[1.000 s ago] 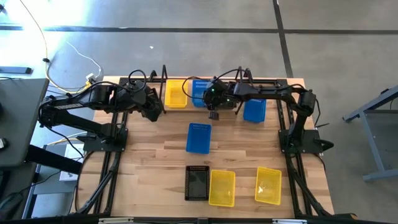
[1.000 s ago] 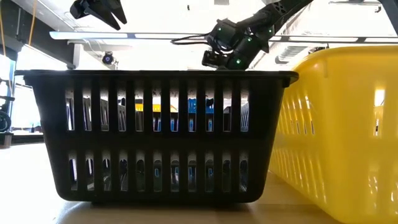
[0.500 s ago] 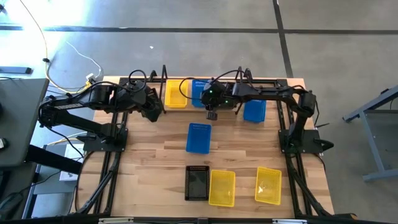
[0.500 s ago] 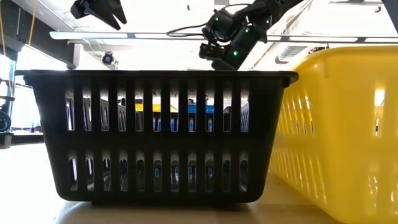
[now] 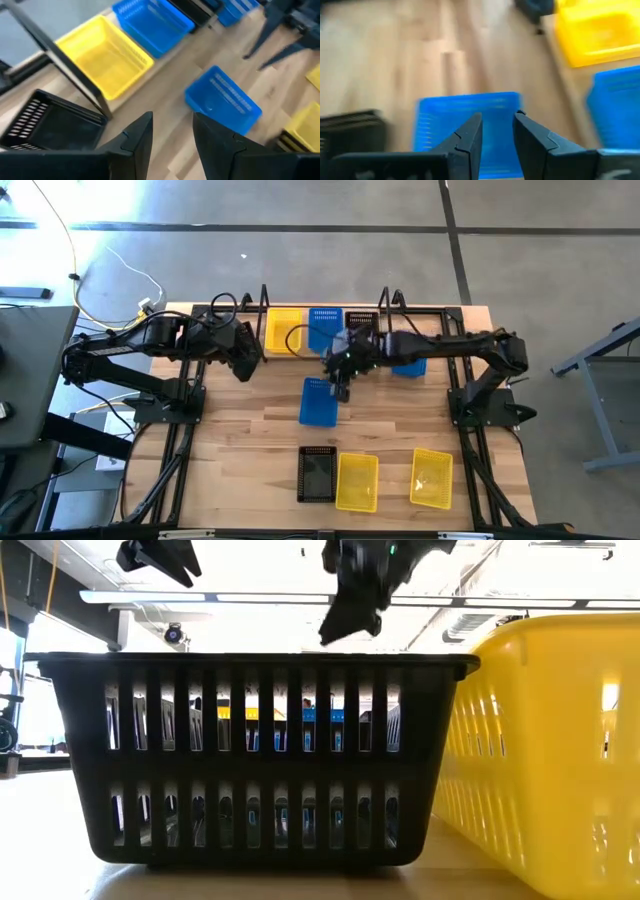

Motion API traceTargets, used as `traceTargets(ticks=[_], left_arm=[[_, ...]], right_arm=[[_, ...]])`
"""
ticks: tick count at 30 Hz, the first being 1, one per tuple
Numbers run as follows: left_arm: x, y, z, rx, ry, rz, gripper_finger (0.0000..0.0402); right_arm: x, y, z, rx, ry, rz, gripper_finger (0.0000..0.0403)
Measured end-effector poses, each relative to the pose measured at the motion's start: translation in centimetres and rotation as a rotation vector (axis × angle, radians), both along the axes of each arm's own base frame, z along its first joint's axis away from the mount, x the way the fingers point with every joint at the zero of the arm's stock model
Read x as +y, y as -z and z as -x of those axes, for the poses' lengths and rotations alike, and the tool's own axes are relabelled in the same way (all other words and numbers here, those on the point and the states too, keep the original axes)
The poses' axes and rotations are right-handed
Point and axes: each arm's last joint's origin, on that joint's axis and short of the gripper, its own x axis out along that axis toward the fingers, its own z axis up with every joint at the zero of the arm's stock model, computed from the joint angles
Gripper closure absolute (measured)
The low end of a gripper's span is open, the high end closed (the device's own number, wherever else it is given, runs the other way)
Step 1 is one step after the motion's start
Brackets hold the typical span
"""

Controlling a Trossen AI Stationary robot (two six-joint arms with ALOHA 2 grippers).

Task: Stack baskets on shelf by color
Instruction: Stack the left yellow bin on top of the yellow bin on the shelf

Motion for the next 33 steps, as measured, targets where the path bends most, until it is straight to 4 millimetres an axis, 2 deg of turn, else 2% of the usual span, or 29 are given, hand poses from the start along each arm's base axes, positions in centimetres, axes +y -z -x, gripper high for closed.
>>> traceTargets(ticks=[9,15,18,24,28,33], left_arm=[[-0.4,0.1,-0.1,0.005,0.141,0.067,0.0273],[-0.4,0.1,-0.1,0.025,0.179,0.035,0.0273],[-0.4,0.1,-0.1,0.025,0.182,0.037,0.0273],[-0.4,0.1,-0.1,0.021,0.180,0.044,0.0273],[-0.4,0.1,-0.1,0.021,0.180,0.044,0.0273],[-0.4,0.1,-0.1,0.021,0.180,0.044,0.0273]], right_arm=[[10.0,-1.6,-0.1,-0.162,0.016,-0.182,0.0308],[14.9,-3.8,0.6,-0.240,0.036,-0.192,0.0308],[16.3,-4.9,0.7,-0.248,0.050,-0.158,0.0308],[17.5,-6.0,0.4,-0.182,0.093,-0.123,0.0308],[18.4,-5.5,0.2,-0.086,0.106,-0.138,0.0308],[19.1,-4.4,1.3,0.056,0.182,-0.178,0.0308]])
